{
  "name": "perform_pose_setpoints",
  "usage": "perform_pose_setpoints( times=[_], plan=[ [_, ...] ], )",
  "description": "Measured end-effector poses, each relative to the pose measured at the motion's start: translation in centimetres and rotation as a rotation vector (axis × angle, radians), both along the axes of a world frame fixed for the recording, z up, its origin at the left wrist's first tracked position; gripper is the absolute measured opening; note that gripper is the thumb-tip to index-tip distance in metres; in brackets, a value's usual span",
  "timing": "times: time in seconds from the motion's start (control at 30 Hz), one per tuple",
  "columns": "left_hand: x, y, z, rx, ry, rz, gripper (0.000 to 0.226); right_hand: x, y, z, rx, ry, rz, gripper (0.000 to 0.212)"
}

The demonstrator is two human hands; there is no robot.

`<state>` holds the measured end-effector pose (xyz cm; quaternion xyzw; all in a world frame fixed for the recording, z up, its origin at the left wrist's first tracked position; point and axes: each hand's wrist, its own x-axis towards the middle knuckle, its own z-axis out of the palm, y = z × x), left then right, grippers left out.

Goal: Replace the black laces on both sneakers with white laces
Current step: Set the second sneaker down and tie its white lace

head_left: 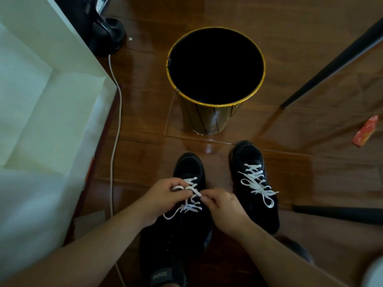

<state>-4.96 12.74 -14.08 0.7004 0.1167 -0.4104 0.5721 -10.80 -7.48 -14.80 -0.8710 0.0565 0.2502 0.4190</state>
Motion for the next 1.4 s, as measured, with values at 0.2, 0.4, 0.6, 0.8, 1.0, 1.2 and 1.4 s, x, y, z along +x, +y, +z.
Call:
perform_pose_setpoints(
  times=[0.2, 0.4, 0.6, 0.8, 1.0, 1.2, 1.4],
  plan=[
    [-0.5, 0.1, -0.3, -0.059, 0.009, 0.027, 0.014, -0.2, 3.2, -0.1, 0.233, 0.167, -0.145, 0.017],
    [-0.4, 0.9, 0.0, -0.095, -0.032, -0.016, 0.024, -0.2, 4.2, 0.0, 0.567, 0.35, -0.464, 0.025],
    [0.6, 5.5, -0.5, 0.427, -0.299, -0.766, 0.02, -0.2, 2.2, -0.3, 0.583, 0.442, -0.578, 0.031],
    [1.5, 5.6, -0.8, 0.455, -0.411, -0.673, 0.011, 1.1, 2.7, 0.7, 0.081, 0.234, -0.215, 0.005],
    [3.1, 2.7, 0.1, 0.418, -0.506, -0.453, 0.005, 2.3, 4.4, 0.7, -0.096, 0.089, 0.132, 0.014],
    [1.7, 1.8, -0.7, 0.612, -0.668, -0.238, 0.037, 2.4, 3.7, 0.0, 0.078, 0.245, -0.236, 0.032],
    [-1.7, 0.6, -0.6, 0.379, -0.486, -0.384, 0.018, 2.2, 4.1, 0.9, 0.297, 0.351, -0.475, 0.026]
  ],
)
